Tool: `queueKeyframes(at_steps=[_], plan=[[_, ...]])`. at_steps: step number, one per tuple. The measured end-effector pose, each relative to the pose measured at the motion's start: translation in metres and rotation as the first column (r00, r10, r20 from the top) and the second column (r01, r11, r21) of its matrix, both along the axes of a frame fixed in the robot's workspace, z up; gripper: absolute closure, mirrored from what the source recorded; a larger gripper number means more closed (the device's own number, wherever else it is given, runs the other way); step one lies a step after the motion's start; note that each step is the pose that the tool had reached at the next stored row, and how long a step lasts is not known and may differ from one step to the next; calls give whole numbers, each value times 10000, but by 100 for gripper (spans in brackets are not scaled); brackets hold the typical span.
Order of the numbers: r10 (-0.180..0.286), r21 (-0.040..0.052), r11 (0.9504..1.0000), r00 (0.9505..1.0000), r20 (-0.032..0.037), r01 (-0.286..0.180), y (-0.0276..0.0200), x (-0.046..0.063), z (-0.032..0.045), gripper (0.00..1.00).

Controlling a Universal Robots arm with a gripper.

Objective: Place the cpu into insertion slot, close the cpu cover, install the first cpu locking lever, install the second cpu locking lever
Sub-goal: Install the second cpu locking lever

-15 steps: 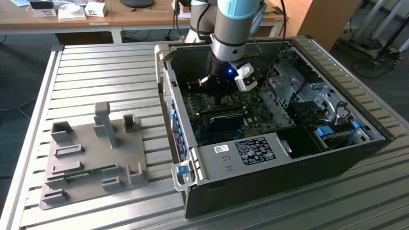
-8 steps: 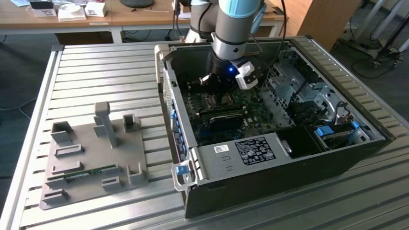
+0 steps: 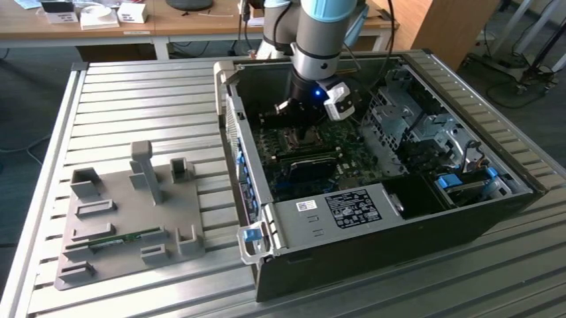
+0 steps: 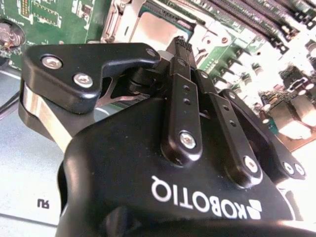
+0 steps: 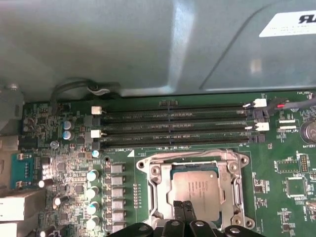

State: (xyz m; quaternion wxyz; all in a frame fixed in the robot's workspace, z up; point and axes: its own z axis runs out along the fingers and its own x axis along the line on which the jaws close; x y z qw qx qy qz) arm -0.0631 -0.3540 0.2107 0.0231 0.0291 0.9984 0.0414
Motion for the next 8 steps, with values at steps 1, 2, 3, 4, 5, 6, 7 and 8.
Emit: queueKeyframes(at_steps=[1, 2, 3, 4, 5, 6, 7, 8], plan=[[0, 0, 10000, 10000, 0, 0, 9, 0, 0, 89], [0, 0, 10000, 10000, 0, 0, 16, 0, 0, 89], [0, 0, 10000, 10000, 0, 0, 22, 0, 0, 89], [1, 0, 10000, 10000, 0, -1, 28, 0, -1, 89], [9, 0, 10000, 10000, 0, -9, 33, 0, -1, 89], [25, 0, 10000, 10000, 0, -25, 38, 3, -1, 89], [42, 0, 10000, 10000, 0, -42, 41, 9, -1, 89], [53, 0, 10000, 10000, -1, -53, 44, 17, -1, 89]])
